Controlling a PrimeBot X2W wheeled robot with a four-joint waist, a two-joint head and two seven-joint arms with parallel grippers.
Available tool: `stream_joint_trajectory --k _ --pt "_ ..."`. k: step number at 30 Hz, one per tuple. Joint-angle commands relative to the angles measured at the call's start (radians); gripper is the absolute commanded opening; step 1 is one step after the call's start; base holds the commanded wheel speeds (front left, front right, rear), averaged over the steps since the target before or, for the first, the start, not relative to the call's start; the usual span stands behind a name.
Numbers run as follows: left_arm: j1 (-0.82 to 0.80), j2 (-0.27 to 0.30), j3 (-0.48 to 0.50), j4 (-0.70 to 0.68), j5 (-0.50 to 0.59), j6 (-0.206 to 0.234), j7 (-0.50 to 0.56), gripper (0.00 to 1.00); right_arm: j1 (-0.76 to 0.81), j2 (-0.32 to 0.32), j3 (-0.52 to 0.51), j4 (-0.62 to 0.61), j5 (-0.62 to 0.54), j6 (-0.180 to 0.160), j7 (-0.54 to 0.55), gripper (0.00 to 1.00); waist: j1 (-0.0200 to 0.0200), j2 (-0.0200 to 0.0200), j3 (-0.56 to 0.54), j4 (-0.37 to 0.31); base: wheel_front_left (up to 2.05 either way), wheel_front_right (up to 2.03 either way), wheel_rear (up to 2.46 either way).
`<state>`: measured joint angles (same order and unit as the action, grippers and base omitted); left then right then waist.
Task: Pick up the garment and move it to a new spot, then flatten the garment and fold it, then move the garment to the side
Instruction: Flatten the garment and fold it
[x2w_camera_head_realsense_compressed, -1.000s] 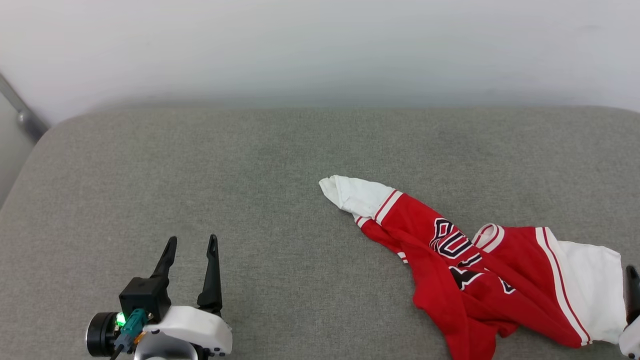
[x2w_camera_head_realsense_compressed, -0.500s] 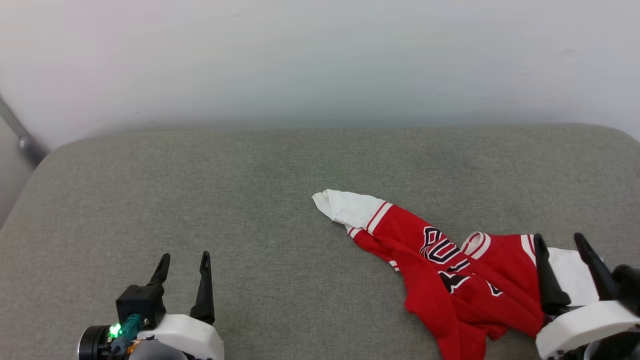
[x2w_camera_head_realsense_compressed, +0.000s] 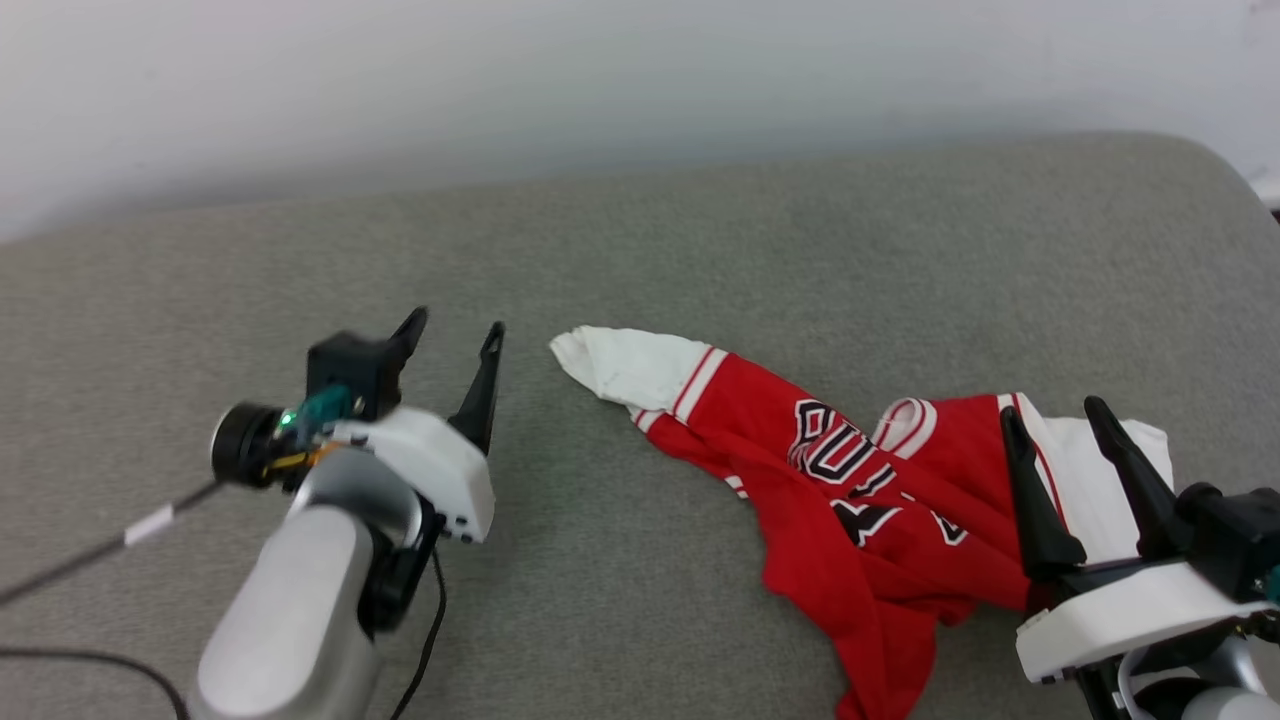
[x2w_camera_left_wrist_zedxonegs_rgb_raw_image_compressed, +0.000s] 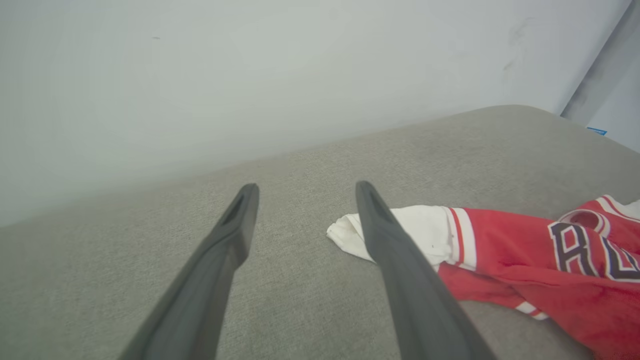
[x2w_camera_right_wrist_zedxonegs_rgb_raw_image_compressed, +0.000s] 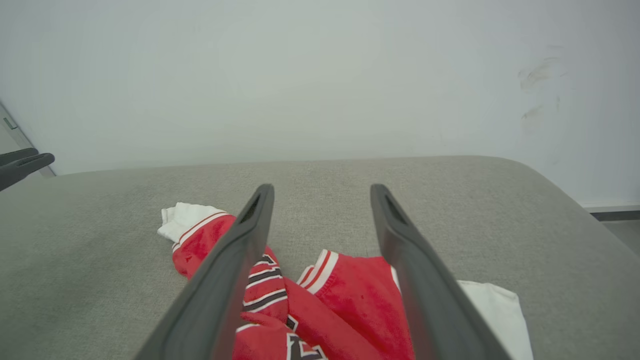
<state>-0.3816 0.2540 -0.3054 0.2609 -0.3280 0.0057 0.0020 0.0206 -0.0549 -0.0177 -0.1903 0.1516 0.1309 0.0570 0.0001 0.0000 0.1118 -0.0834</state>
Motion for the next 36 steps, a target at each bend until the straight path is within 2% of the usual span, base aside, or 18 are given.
stream_joint_trajectory --k 1,5,9,13,21,22,23,24,25,32,36 --pt "-0.052 0.001 -0.008 0.032 -0.009 -0.023 0.025 1.00 -0.022 0.004 0.005 0.002 0.010 0.000 -0.004 1.00 -0.0001 0.0000 0.063 -0.052 0.00 0.00 0.00" --pt "-0.180 0.003 -0.038 0.141 -0.043 -0.089 0.133 1.00 -0.043 0.006 0.014 0.017 0.023 0.000 -0.016 1.00 -0.0001 0.0000 0.113 -0.087 0.00 0.00 0.00" --pt "-0.281 0.016 -0.091 0.236 -0.077 -0.123 0.264 1.00 -0.050 0.006 0.021 0.037 0.048 0.000 -0.032 1.00 -0.0001 0.0000 0.155 -0.113 0.00 0.00 0.00" --pt "-0.355 0.028 -0.172 0.292 -0.118 -0.134 0.379 1.00 -0.063 0.006 0.018 0.062 0.073 0.000 -0.049 1.00 -0.0001 0.0000 0.190 -0.131 0.00 0.00 0.00" --pt "-0.418 0.082 -0.414 0.336 -0.259 -0.135 0.628 1.00 -0.079 0.005 0.024 0.106 0.112 0.000 -0.076 1.00 -0.0001 0.0000 0.246 -0.152 0.00 0.00 0.00" --pt "-0.417 0.087 -0.434 0.340 -0.276 -0.135 0.645 0.93 -0.080 0.006 0.025 0.109 0.113 0.000 -0.079 1.00 -0.0001 0.0000 0.249 -0.153 0.00 0.00 0.00" --pt "-0.418 0.091 -0.450 0.342 -0.291 -0.136 0.656 0.44 -0.079 0.005 0.024 0.112 0.116 0.000 -0.082 1.00 -0.0001 0.0000 0.251 -0.154 0.00 0.00 0.00" --pt "-0.422 0.096 -0.464 0.340 -0.297 -0.136 0.655 0.19 -0.080 0.005 0.021 0.114 0.118 0.000 -0.083 1.00 -0.0001 0.0000 0.253 -0.154 0.00 0.00 0.00" --pt "-0.427 0.100 -0.471 0.340 -0.300 -0.136 0.638 0.00 -0.081 0.005 0.020 0.117 0.119 0.000 -0.083 1.00 -0.0001 0.0000 0.254 -0.154 0.00 0.00 0.00" --pt "-0.486 0.122 -0.469 0.304 -0.240 -0.130 0.443 0.00 -0.072 0.005 -0.016 0.132 0.111 0.000 -0.068 1.00 -0.0001 0.0000 0.208 -0.099 0.00 0.00 0.00" --pt "-0.458 0.148 -0.455 0.247 -0.216 -0.103 0.353 0.00 -0.054 0.005 -0.034 0.129 0.101 0.000 -0.039 1.00 -0.0001 0.0000 0.153 -0.041 0.00 0.00 0.00"
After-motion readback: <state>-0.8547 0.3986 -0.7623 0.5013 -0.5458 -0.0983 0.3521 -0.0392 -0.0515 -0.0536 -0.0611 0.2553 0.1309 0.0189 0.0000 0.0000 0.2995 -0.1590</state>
